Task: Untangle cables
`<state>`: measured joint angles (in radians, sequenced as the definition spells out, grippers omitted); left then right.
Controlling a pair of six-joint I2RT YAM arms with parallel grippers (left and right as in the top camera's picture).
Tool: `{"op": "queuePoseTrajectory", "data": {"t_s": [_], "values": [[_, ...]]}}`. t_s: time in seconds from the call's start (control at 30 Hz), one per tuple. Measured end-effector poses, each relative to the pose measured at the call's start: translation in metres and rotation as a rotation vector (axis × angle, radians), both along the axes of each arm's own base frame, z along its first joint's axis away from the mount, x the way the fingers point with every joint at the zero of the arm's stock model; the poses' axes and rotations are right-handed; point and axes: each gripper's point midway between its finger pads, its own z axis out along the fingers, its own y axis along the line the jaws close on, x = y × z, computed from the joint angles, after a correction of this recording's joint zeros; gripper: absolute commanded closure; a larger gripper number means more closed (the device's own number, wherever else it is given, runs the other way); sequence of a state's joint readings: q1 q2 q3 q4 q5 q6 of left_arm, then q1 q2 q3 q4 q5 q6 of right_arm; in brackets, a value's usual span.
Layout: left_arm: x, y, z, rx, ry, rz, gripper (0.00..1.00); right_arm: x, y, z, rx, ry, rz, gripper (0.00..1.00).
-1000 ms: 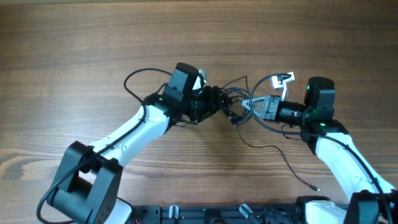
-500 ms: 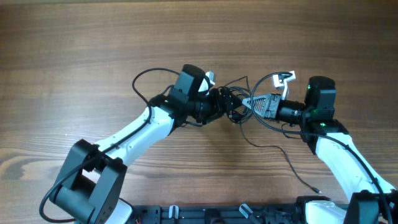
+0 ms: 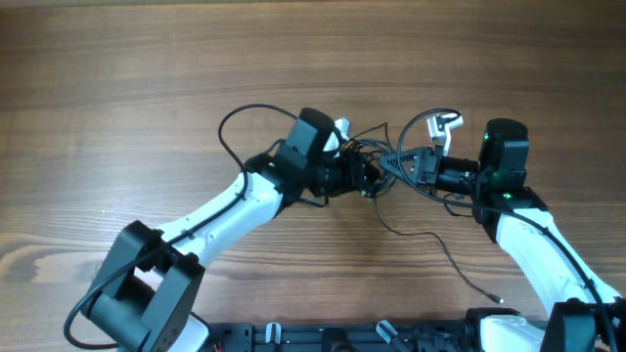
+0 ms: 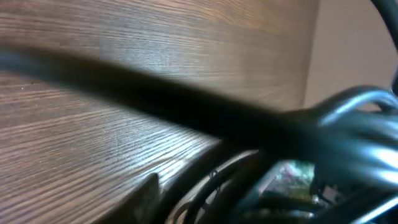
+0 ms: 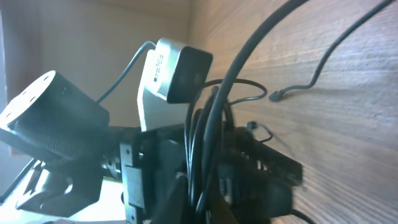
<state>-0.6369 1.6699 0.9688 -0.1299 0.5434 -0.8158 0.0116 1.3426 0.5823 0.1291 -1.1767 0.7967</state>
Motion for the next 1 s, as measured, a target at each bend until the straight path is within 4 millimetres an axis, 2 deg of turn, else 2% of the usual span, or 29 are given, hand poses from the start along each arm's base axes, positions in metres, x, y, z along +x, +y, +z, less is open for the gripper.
{"op": "queuePoseTrajectory", "data": {"t_s": [0.17, 0.23, 0.3, 0.37, 0.43, 0.5, 0.6, 0.67, 0.87, 1.0], "values": [[0.002, 0.000, -0.002, 0.039, -0.018, 0.019, 0.96, 0.002, -0.001, -0.008, -0.024, -0.001, -0.015, 0.89], [-0.003, 0.010, -0.009, 0.089, 0.030, 0.034, 0.96, 0.005, -0.001, -0.015, -0.062, -0.011, -0.034, 0.81], [-0.014, 0.035, -0.024, 0.180, 0.125, 0.066, 0.96, 0.012, -0.007, -0.022, -0.112, -0.019, -0.086, 0.63], [-0.026, 0.069, -0.042, 0.282, 0.233, 0.110, 0.96, 0.023, -0.018, -0.033, -0.182, -0.026, -0.158, 0.44], [-0.031, 0.094, -0.047, 0.334, 0.279, 0.142, 0.96, 0.031, -0.027, -0.040, -0.238, -0.034, -0.212, 0.34], [-0.031, 0.109, -0.035, 0.340, 0.263, 0.152, 0.96, 0.035, -0.031, -0.043, -0.272, -0.054, -0.237, 0.25], [-0.032, 0.111, -0.003, 0.285, 0.159, 0.091, 0.96, 0.038, -0.034, -0.043, -0.292, -0.075, -0.245, 0.20], [-0.032, 0.104, 0.021, 0.229, 0.056, 0.009, 0.96, 0.037, -0.033, -0.043, -0.291, -0.078, -0.240, 0.01], [-0.037, 0.091, 0.059, 0.165, -0.162, -0.192, 0.96, 0.028, -0.019, -0.035, -0.229, -0.075, -0.173, 0.00], [-0.035, 0.093, 0.061, 0.191, -0.240, -0.241, 0.96, 0.026, -0.009, -0.017, -0.137, -0.085, -0.130, 0.00]]}}
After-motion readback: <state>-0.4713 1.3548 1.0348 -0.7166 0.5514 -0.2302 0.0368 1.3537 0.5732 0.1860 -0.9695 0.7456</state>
